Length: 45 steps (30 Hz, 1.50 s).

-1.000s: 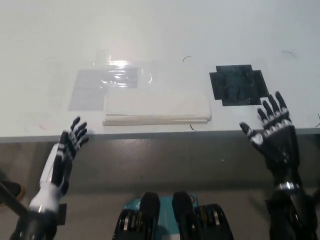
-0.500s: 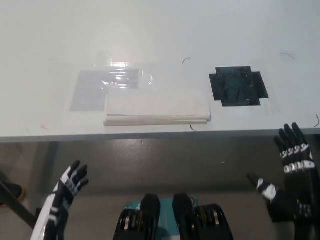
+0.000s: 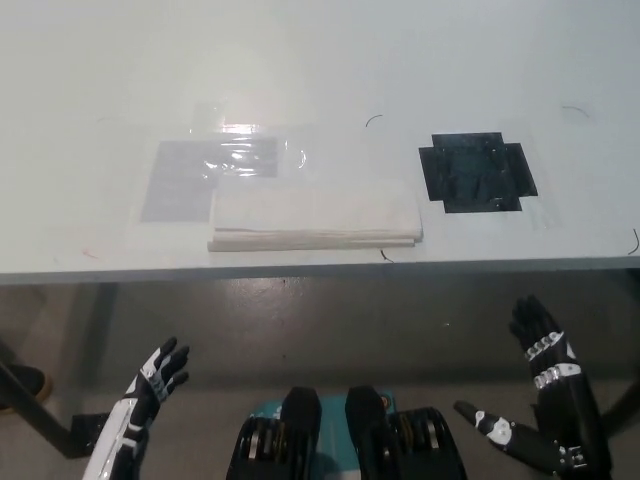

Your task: A stack of napkins is kept in the middle of the table close to the robot and the robot places both its hands sideways on the stack. Then it moves its hands away from each other while pressing down on the napkins to make them smooth

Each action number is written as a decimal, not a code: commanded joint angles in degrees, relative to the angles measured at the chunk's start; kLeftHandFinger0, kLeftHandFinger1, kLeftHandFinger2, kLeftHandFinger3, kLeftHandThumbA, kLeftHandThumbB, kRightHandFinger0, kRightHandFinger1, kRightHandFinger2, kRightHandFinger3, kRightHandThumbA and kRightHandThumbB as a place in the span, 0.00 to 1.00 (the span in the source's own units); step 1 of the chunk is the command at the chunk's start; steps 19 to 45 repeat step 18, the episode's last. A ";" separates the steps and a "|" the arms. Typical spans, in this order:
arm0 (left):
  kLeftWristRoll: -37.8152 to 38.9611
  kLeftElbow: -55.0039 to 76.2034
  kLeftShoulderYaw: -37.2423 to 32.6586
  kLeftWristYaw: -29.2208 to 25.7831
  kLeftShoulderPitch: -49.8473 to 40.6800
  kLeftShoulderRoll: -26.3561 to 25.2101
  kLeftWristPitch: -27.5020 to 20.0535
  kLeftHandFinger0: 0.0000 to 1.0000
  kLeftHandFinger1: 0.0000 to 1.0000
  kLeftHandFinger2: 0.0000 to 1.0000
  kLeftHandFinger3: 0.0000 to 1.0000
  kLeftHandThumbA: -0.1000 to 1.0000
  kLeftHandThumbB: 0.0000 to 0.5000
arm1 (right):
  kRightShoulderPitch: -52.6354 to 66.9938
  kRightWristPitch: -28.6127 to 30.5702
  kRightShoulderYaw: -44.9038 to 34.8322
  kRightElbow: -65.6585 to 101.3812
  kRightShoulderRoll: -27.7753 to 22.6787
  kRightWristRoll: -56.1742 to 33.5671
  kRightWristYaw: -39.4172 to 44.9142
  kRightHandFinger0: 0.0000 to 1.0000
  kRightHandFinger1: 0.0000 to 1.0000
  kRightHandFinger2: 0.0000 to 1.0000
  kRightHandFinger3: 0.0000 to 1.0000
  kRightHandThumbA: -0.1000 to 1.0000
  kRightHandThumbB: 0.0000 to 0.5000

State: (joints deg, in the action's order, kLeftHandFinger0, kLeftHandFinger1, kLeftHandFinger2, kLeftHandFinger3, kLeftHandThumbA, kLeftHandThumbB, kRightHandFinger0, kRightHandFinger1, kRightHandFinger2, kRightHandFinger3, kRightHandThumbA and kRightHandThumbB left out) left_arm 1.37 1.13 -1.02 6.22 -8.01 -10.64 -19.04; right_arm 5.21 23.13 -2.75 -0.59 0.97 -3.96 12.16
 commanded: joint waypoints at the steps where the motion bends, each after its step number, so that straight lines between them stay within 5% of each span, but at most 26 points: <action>1: -0.95 -0.24 0.84 -0.57 0.20 -0.18 -3.98 1.00 1.00 1.00 1.00 1.00 0.59 | -1.28 3.80 -0.33 -1.73 -0.48 0.63 -0.89 1.00 1.00 1.00 1.00 1.00 0.45; 16: -0.70 0.20 2.15 -0.45 2.43 0.04 3.29 1.00 1.00 1.00 1.00 1.00 0.54 | -4.43 3.80 -0.37 -6.41 -1.08 0.52 -1.76 1.00 1.00 1.00 1.00 1.00 0.45; 18: -0.17 -0.06 2.00 -0.07 2.40 0.04 3.07 1.00 1.00 1.00 1.00 1.00 0.47 | -4.23 3.80 -0.32 -6.23 -1.14 0.67 -1.89 1.00 1.00 1.00 1.00 1.00 0.44; 45: -0.17 -0.06 2.00 -0.07 2.40 0.04 3.07 1.00 1.00 1.00 1.00 1.00 0.47 | -4.23 3.80 -0.32 -6.23 -1.14 0.67 -1.89 1.00 1.00 1.00 1.00 1.00 0.44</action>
